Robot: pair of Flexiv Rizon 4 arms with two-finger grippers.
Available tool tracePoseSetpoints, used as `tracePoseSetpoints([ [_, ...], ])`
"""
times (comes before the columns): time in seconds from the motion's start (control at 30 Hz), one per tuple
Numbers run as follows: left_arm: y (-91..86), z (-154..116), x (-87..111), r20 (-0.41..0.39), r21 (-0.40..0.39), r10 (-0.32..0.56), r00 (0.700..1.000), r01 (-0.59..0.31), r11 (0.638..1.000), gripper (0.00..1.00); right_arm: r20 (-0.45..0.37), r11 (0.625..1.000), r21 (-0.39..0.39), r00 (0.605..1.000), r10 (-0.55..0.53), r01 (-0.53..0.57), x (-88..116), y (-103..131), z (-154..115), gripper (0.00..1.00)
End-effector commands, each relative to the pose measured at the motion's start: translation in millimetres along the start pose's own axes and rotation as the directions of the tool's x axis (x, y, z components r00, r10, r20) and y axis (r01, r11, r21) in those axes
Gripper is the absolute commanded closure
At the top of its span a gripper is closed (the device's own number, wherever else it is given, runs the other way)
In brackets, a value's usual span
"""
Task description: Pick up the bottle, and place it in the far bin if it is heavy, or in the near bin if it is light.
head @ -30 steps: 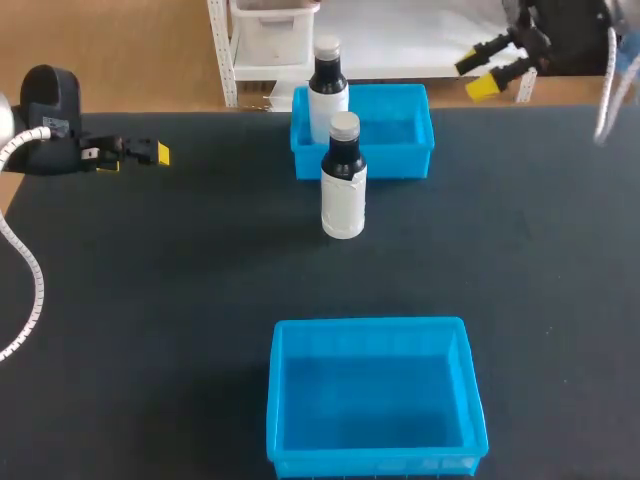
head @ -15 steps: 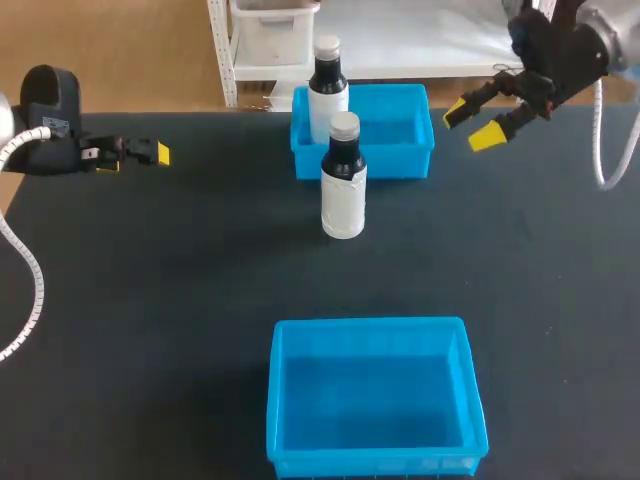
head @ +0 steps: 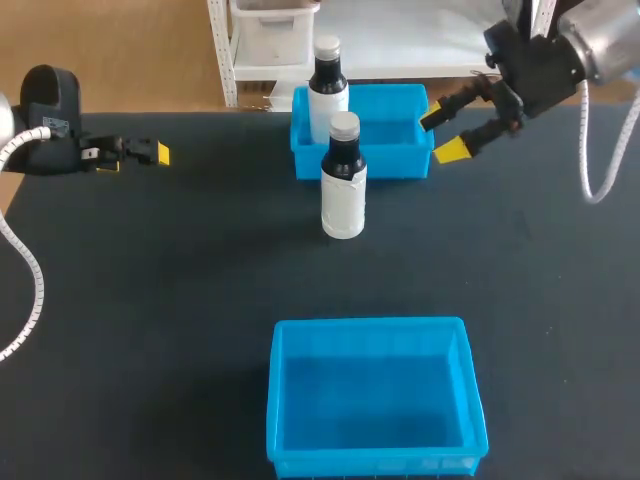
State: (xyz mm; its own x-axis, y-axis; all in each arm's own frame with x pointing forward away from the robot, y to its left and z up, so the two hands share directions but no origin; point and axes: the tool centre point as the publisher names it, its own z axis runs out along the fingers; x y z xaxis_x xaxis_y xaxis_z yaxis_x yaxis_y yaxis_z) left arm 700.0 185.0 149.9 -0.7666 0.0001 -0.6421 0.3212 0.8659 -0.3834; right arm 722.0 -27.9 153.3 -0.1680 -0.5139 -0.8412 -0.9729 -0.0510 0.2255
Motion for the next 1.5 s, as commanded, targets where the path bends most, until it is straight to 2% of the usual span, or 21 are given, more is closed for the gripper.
tracePoseSetpoints([
  [0.03,0.0,0.0,0.0,0.0,0.0,0.0,1.0,0.0,1.0,0.0,0.0,0.908,0.419,1.0,-0.004,0.003,-1.0,-2.6,10.0,0.0],
  [0.47,0.0,0.0,0.0,0.0,0.0,0.0,1.0,0.0,1.0,0.0,0.003,0.952,0.305,0.999,-0.036,0.033,-6.0,-23.3,37.2,0.0],
  [0.83,0.0,0.0,0.0,0.0,0.0,0.0,1.0,0.0,1.0,0.0,0.021,0.982,0.179,0.998,-0.062,0.057,-13.9,-33.0,51.7,0.0],
  [1.13,0.0,0.0,0.0,0.0,0.0,0.0,1.0,0.0,1.0,0.0,0.02,0.984,0.169,0.998,-0.062,0.058,-20.1,-41.6,64.5,0.0],
  [1.33,0.0,0.0,0.0,0.0,0.0,0.0,1.0,0.0,1.0,0.0,0.012,0.983,0.174,0.998,-0.066,0.063,-25.6,-38.9,77.7,0.0],
  [1.5,0.0,0.0,0.0,0.0,0.0,0.0,1.0,0.0,1.0,0.0,0.012,0.987,0.146,0.998,-0.068,0.066,-28.3,-34.2,87.5,0.0],
])
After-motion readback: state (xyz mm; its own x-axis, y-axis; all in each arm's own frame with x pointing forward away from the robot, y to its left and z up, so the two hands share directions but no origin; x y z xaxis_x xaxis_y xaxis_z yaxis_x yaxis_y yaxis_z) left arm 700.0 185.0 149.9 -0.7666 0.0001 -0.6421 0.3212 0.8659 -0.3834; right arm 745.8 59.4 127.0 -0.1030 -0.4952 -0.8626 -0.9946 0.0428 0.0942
